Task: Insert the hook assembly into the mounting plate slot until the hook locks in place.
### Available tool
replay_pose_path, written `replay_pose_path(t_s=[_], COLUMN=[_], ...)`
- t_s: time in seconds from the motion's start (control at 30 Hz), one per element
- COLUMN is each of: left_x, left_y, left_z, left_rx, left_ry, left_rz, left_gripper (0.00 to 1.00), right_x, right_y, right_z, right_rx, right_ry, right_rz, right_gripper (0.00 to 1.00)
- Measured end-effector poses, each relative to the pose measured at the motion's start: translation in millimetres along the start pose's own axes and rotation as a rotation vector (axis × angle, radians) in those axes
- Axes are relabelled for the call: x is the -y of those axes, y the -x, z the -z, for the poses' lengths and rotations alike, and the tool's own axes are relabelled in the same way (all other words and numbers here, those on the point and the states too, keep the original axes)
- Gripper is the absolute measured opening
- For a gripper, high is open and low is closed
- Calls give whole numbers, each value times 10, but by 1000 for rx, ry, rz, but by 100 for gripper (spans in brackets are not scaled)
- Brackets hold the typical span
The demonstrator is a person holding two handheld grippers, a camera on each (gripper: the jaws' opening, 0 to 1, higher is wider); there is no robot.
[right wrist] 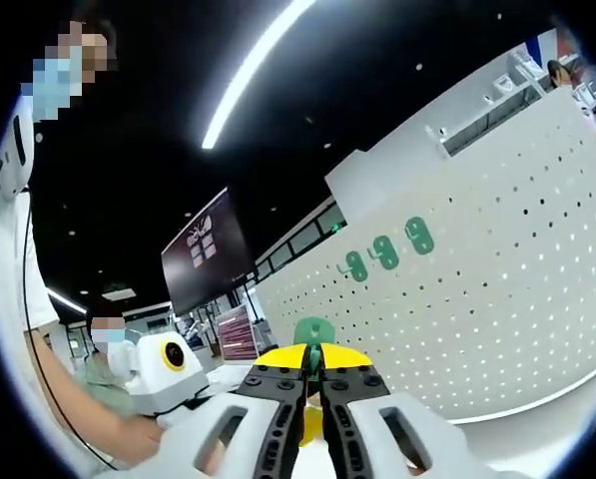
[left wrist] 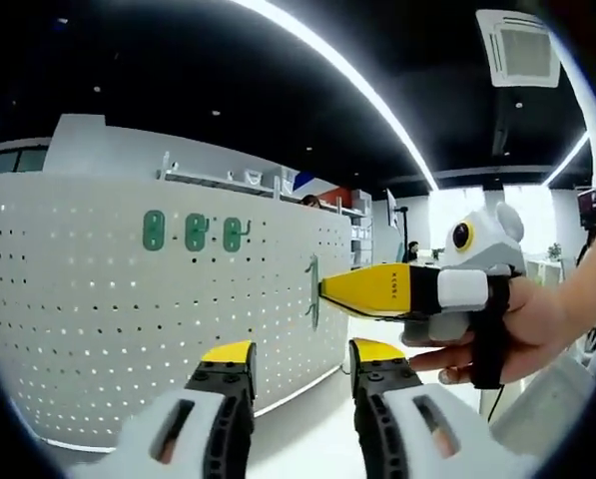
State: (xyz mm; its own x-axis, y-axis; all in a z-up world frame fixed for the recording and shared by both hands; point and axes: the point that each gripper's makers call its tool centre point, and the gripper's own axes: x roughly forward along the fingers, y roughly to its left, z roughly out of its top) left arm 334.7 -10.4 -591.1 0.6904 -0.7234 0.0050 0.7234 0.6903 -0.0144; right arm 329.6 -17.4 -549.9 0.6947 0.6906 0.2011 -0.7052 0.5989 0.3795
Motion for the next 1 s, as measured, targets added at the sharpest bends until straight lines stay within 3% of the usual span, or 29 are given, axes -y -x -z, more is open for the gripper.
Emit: replay_pose_path(t_s=[0.13, 0.23, 0.4, 0.5, 0.73, 0.83, 1.0], left_x=[-4, 12, -5, -23, -119, -126, -150], left_y=[-17, -23, -6, 2, 59, 76, 111], left_z=[49, 153, 159, 156, 216, 244, 254], left_rx=[-28, -80, -80, -78, -93, -102, -106], left_ry=[-16, -33, -40, -35, -6, -6, -2], left_rz=[-5, 7, -2, -6, -30, -30, -35], left_gripper=[63, 66, 67, 66, 65, 65, 65], right_x=[4, -4, -16, -28, 200, 215, 224], right_y=[4, 3, 1, -2, 31, 5, -16], right_z=[10, 18, 36, 7, -92, -108, -135], right_rx=[-6, -10, -17, -19, -100, -113, -104], right_ry=[-24, -31, -25, 26, 391, 424, 409], right_rz=[1, 0, -1, 9, 190, 204, 205], right_gripper=[2, 2, 2, 2, 1, 1, 1])
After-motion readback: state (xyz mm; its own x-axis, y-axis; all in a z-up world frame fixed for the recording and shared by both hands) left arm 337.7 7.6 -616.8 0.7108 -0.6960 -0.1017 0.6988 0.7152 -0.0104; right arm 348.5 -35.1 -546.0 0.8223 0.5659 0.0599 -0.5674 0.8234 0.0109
